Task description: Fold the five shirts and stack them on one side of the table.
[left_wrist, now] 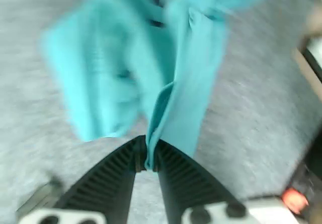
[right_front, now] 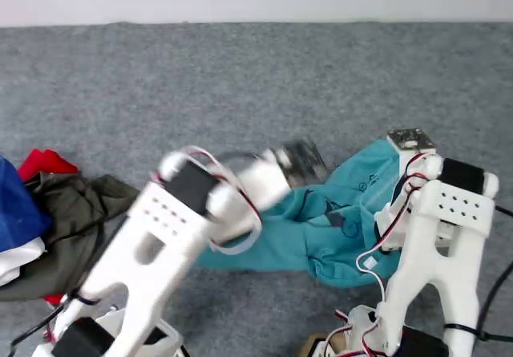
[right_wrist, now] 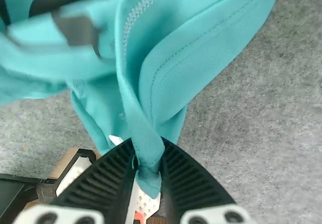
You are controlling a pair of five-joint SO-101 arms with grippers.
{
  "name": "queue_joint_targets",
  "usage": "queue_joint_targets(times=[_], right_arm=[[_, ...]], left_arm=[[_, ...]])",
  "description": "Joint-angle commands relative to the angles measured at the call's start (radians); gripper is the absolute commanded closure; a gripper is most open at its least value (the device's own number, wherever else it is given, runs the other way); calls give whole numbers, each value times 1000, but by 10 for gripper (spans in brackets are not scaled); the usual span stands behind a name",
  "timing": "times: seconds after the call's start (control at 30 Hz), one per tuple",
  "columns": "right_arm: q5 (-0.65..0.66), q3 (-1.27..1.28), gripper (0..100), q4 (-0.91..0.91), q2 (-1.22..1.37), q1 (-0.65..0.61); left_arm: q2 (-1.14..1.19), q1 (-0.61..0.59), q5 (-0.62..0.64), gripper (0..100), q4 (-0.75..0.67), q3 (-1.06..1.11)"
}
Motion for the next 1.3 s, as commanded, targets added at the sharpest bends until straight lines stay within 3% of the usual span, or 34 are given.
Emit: queue_joint_targets(times=[0.0,0.13,0.43,0.73,0.87,1.03,1.27], right_arm=[[0,-184,989,70,-41,12],[0,-367,989,91,-41,15],[-34,-776,989,88,-42,15],[-72,-1149,989,12,-41,13],[-72,-1235,989,-70,-41,13],[-72,-1284,989,-191,-41,13],[-71,-1428,989,-206,-41,15]], left_arm=[[-35,-155,5,986,20,-147],[-35,-269,9,986,20,-314],[-32,-379,9,986,5,-780],[-34,-542,6,986,-204,-1076],[-34,-552,-3,986,-288,-1150],[-34,-551,-115,986,-339,-1239],[-34,-554,-230,986,-350,-1356]])
